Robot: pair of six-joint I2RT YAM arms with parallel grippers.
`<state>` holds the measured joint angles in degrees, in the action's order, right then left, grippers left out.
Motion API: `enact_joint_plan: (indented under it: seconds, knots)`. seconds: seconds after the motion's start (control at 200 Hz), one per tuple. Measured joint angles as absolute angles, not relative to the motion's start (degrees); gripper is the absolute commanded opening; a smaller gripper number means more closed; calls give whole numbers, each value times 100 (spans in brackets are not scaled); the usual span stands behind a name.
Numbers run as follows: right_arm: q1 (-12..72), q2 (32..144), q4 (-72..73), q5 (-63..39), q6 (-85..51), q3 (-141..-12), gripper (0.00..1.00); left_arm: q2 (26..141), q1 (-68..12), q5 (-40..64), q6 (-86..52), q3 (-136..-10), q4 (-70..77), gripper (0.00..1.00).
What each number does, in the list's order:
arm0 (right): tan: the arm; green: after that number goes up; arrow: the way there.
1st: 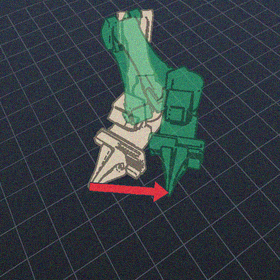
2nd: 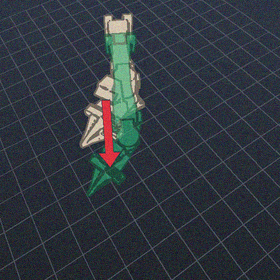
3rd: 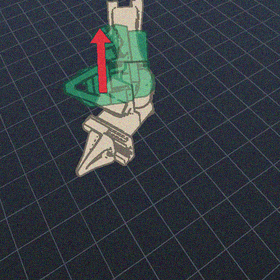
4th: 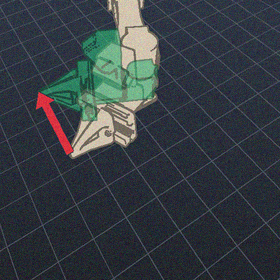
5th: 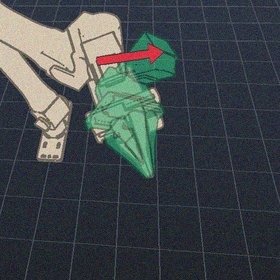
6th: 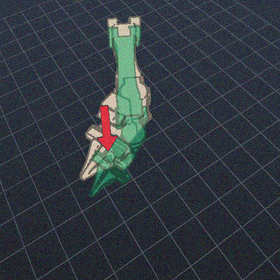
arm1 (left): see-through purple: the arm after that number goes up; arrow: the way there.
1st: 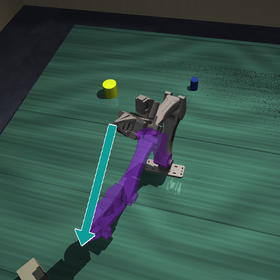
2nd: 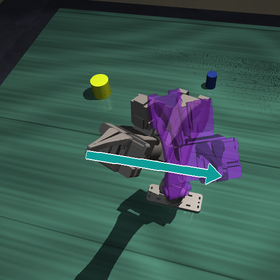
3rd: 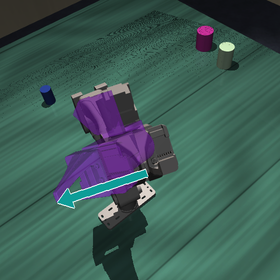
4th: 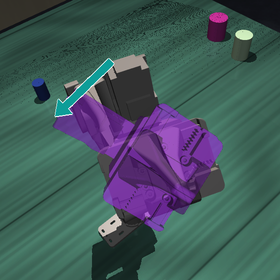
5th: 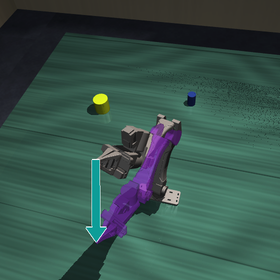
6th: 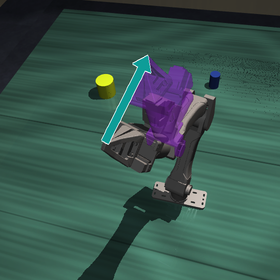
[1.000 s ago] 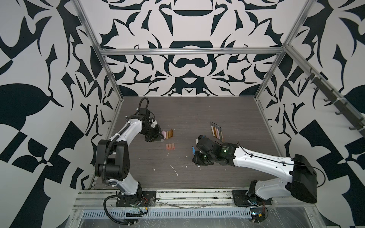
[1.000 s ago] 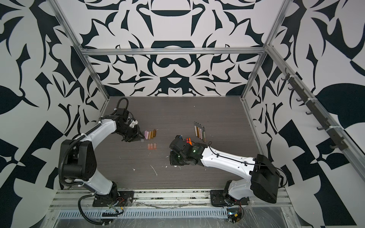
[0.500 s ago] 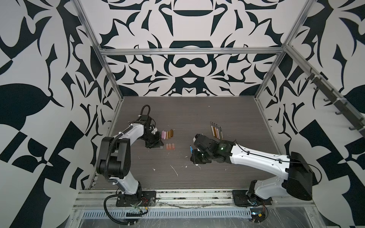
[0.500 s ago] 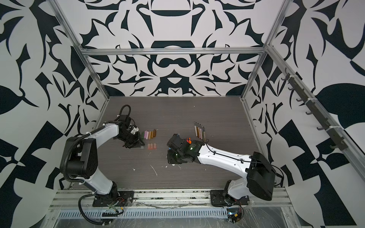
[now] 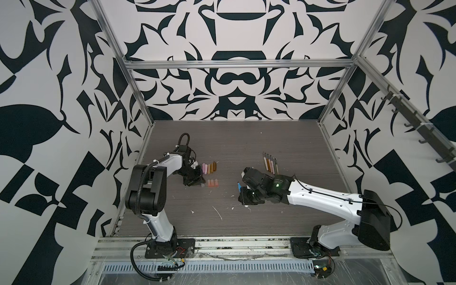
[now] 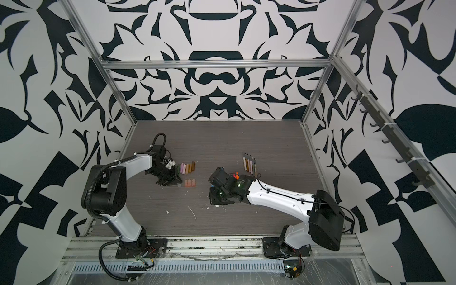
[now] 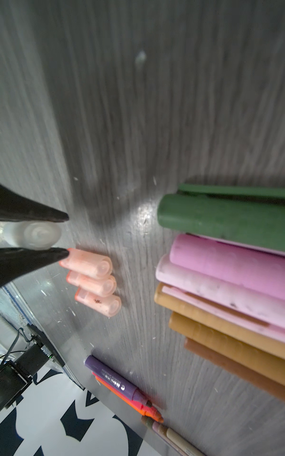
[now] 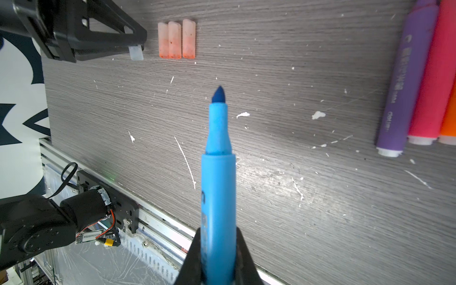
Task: Remove pen caps from pens
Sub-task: Place the pen cap at the center of the table.
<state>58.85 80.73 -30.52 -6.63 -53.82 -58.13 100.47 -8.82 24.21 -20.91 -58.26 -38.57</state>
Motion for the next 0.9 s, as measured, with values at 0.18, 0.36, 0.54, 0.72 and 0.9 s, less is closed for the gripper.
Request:
enact_joint_plan:
  seconds: [0.18, 0.36, 0.54, 0.72, 0.9]
  knots:
    - [5885, 8073, -3070, -661, -5382, -5813, 0, 10156, -974, 2423, -2086, -5826, -3830, 22]
    - [5883, 8073, -3114, -663, -5378, -5883, 0, 10193, -987, 2491, -2075, -5828, -3793, 32]
    - [5883, 8073, -3116, -663, -5374, -5931, 0, 10193, -987, 2547, -2078, -5828, -3787, 34]
    - [5876, 8073, -3114, -663, -5360, -5931, 0, 10193, -987, 2556, -2078, -5828, -3787, 33]
    - [5857, 8073, -3114, -663, -5360, -5933, 0, 10193, -987, 2611, -2126, -5828, -3752, 33]
